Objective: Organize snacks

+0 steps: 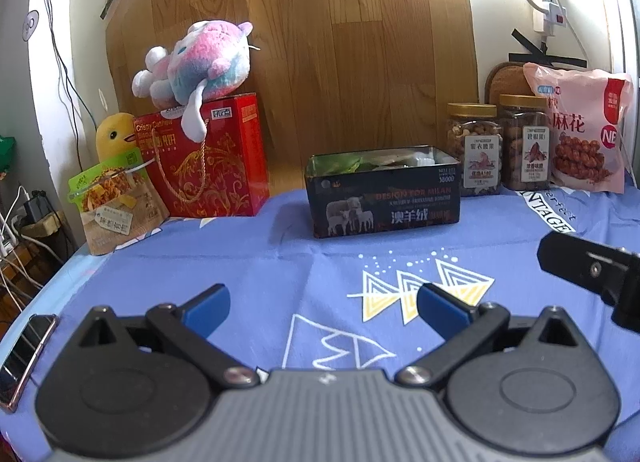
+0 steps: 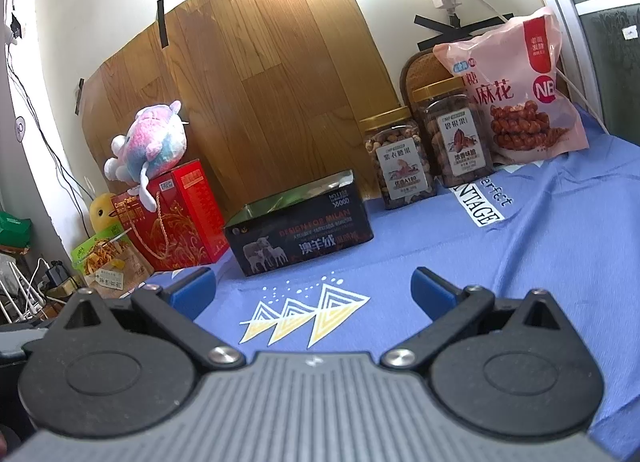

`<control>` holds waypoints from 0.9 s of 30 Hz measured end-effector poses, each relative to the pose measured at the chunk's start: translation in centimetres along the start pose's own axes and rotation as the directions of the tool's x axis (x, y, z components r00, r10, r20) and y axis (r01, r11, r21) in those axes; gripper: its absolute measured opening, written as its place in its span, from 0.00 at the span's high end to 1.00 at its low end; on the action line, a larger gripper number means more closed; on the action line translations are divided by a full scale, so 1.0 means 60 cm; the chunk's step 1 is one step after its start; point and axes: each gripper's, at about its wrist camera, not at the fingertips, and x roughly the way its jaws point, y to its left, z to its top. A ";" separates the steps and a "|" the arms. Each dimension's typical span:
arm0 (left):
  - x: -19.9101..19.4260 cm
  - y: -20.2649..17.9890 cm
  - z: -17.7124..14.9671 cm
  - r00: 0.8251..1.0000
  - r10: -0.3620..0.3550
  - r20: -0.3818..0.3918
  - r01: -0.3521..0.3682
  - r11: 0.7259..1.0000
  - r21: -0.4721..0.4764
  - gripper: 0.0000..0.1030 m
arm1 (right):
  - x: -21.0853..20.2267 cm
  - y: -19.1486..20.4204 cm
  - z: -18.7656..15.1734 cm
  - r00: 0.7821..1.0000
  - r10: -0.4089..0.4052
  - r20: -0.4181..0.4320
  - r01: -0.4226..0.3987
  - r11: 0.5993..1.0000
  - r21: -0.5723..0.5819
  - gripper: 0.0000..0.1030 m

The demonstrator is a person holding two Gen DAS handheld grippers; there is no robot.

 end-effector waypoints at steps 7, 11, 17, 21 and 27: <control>0.003 -0.002 -0.003 1.000 -0.007 -0.011 0.007 1.000 0.003 0.00 | 0.001 -0.002 -0.002 1.000 0.001 0.000 -0.001 1.000 0.000 0.00; 0.006 -0.003 -0.003 1.000 -0.012 -0.016 0.012 1.000 0.004 0.00 | 0.002 -0.003 -0.005 1.000 -0.002 0.003 0.002 1.000 -0.004 0.00; 0.007 -0.003 -0.005 1.000 -0.017 -0.021 0.017 1.000 0.004 0.00 | 0.001 -0.003 -0.006 1.000 -0.003 -0.001 0.003 1.000 0.001 0.00; 0.009 -0.004 -0.006 0.999 -0.020 -0.026 0.020 1.000 0.005 0.00 | 0.002 -0.004 -0.006 1.000 -0.003 -0.003 0.003 1.000 0.001 0.00; 0.011 -0.004 -0.006 0.999 -0.030 -0.036 0.030 1.000 -0.001 0.00 | 0.004 -0.006 -0.007 1.000 -0.004 -0.007 0.004 1.000 0.002 0.00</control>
